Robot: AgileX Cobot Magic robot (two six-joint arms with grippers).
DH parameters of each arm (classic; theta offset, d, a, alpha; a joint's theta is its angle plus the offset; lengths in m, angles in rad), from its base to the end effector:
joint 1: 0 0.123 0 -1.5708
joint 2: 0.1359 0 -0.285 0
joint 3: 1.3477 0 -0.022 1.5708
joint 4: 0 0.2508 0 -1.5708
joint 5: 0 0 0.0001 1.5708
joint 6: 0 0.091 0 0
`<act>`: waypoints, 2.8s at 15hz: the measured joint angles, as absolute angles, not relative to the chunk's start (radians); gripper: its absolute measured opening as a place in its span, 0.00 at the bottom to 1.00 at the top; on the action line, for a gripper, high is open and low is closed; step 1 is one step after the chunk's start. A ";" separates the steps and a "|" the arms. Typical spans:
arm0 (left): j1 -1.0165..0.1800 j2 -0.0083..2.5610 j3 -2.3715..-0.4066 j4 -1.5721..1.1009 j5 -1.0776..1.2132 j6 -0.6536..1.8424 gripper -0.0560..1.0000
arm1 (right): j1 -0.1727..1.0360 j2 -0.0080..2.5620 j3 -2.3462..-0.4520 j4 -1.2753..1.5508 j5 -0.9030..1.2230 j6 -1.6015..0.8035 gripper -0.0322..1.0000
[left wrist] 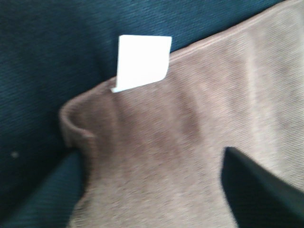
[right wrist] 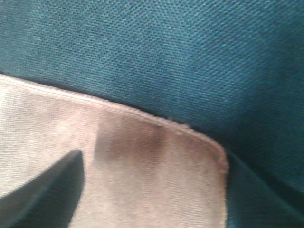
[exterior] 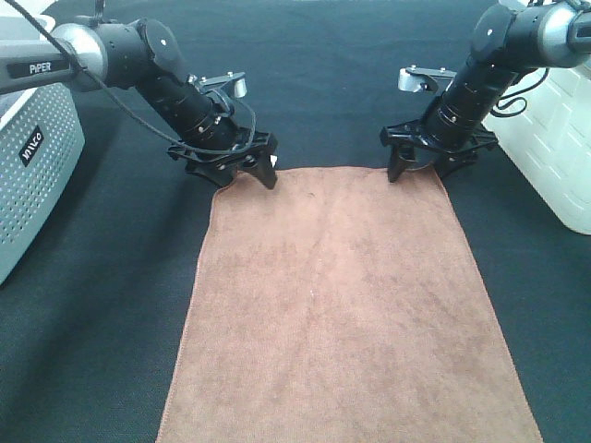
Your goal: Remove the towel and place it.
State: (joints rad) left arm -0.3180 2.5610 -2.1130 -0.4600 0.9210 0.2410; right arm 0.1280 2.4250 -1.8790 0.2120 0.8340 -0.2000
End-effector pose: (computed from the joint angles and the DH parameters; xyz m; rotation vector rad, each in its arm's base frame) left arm 0.4917 -0.1957 0.0974 0.4635 2.7755 -0.5941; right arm 0.4925 0.0777 0.1018 -0.2947 2.8338 0.2381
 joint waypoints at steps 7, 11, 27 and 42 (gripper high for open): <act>-0.318 2.569 -2.113 -0.360 0.923 0.232 0.06 | 0.128 2.432 -1.879 0.127 0.806 -0.199 0.03; -0.323 2.564 -2.113 -0.323 0.917 0.223 0.06 | 0.128 2.432 -1.883 0.130 0.804 -0.199 0.03; -0.324 2.549 -2.371 -0.136 0.562 0.215 0.06 | 0.130 2.449 -2.209 0.180 0.576 -0.199 0.03; -0.321 2.618 -2.371 -0.100 0.414 0.215 0.06 | 0.130 2.538 -2.209 0.191 0.407 -0.222 0.03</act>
